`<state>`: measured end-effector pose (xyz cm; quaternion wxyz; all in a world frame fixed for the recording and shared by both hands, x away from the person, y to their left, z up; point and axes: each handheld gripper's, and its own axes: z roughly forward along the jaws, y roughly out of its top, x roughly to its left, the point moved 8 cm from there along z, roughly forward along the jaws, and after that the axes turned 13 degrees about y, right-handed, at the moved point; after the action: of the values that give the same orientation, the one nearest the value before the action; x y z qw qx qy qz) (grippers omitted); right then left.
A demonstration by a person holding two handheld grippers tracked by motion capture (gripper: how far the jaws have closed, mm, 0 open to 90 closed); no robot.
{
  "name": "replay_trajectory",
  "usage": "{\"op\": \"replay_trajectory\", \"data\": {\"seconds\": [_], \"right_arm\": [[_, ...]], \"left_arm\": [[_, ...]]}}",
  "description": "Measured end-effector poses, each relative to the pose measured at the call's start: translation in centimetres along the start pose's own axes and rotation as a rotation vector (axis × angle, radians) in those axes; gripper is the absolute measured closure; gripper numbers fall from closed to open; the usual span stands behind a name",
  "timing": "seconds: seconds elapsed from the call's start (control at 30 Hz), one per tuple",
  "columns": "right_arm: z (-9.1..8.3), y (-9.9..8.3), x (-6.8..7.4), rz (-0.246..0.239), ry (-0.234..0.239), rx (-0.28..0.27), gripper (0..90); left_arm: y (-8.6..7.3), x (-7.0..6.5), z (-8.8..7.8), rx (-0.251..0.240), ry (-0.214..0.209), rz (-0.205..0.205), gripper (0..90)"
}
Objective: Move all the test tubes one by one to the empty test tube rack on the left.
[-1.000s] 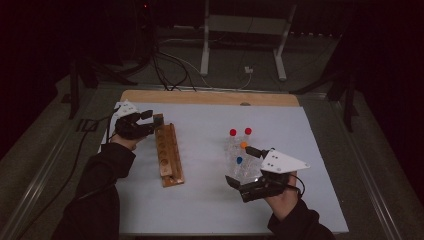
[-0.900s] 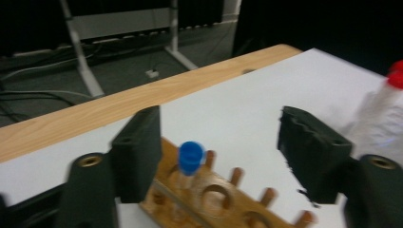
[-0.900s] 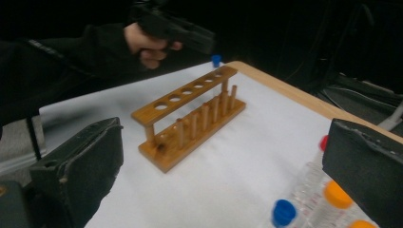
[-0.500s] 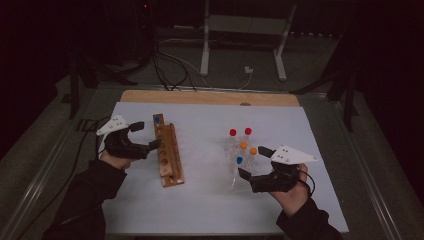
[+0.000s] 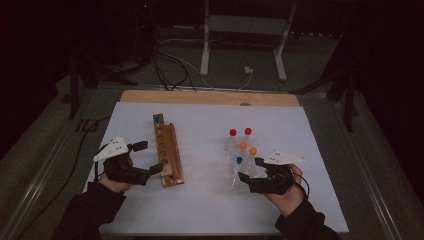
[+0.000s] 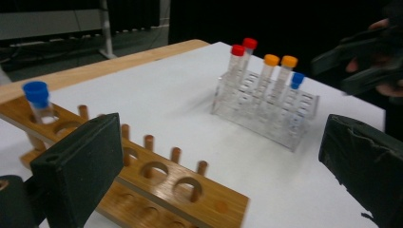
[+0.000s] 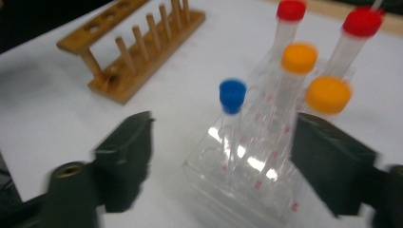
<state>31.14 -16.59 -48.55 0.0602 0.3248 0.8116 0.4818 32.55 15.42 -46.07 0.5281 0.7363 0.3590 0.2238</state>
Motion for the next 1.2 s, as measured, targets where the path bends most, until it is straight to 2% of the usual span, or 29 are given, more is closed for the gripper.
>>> {"op": "replay_trajectory", "data": {"seconds": [0.1, 0.23, 0.33, 0.5, 0.93, 1.2], "right_arm": [[0.5, -0.4, -0.3, 0.018, -0.007, 0.024, 33.1], [1.2, -0.6, -0.7, 0.012, -0.010, 0.056, 47.5], [1.9, -0.8, -1.0, 0.019, -0.010, 0.084, 54.1], [2.7, -0.8, -1.2, -0.003, -0.028, 0.114, 63.1], [3.9, -0.6, -1.5, -0.051, -0.070, 0.150, 75.4], [4.1, -0.5, -1.4, -0.069, -0.083, 0.154, 76.9]], "left_arm": [[-0.4, -0.3, -0.3, 0.005, -0.002, 0.004, 1.9], [-0.8, -0.4, -0.4, 0.011, -0.002, 0.005, 1.9], [-1.0, -0.3, -0.4, 0.012, 0.001, 0.001, 1.9], [-1.1, -0.2, -0.5, 0.011, 0.003, -0.001, 1.9], [-1.4, 0.0, -0.3, 0.018, 0.007, -0.002, 1.9], [-1.5, 0.0, -0.3, 0.023, 0.007, -0.001, 1.9]]}}
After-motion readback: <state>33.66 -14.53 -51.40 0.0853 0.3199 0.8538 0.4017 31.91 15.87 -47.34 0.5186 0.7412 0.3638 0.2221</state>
